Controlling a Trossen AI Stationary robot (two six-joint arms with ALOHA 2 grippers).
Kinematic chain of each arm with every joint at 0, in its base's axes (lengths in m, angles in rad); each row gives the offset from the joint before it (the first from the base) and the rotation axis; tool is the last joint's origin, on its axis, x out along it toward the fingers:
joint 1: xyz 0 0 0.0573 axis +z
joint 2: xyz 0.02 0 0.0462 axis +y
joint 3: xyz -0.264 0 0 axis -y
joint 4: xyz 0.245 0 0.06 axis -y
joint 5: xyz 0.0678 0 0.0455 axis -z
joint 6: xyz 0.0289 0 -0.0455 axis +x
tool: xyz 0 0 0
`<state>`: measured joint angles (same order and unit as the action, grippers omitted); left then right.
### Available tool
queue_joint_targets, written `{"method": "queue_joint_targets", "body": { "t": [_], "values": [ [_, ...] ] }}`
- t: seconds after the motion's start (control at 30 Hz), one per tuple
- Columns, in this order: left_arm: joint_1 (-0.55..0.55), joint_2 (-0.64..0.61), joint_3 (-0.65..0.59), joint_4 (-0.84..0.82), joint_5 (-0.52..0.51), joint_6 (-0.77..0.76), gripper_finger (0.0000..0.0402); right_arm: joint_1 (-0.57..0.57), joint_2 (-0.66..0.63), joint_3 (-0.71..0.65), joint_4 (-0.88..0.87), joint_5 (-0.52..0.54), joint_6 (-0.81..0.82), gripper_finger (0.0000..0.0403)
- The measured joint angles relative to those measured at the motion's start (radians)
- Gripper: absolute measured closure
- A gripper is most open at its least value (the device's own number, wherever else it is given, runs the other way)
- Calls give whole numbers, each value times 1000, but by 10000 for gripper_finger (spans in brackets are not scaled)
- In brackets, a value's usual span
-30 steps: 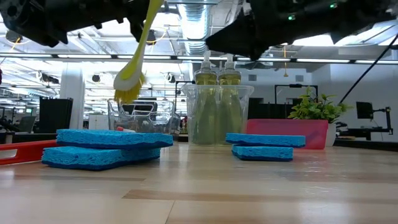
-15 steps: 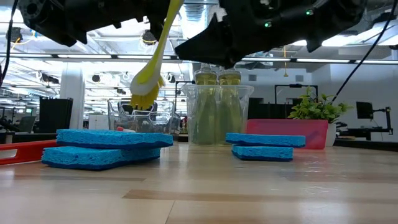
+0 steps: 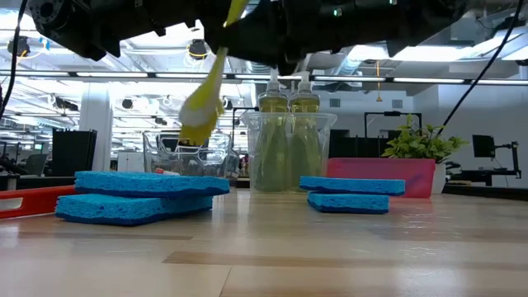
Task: Pick & Place Kitchen Sink Supplies
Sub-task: Put the green dish brush into the pink bin
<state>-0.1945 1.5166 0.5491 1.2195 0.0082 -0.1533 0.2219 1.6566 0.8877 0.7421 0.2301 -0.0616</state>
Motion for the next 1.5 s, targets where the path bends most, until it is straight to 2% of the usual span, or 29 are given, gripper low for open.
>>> {"method": "queue_joint_targets", "body": {
  "t": [0.77,0.9,1.07,1.33,1.5],
  "values": [
    [0,0,0,-8,1,0,314,1,-1,1,-24,-1,1,285],
    [0,0,0,-8,1,0,314,1,-1,1,-28,-2,1,309],
    [0,0,0,-9,-4,-8,314,1,-1,1,-34,-13,-5,376],
    [0,0,0,-10,-2,-4,314,1,-1,1,-35,-27,-2,359],
    [0,0,0,-11,0,0,306,1,-1,1,-38,-32,-2,374]
  ]
}}
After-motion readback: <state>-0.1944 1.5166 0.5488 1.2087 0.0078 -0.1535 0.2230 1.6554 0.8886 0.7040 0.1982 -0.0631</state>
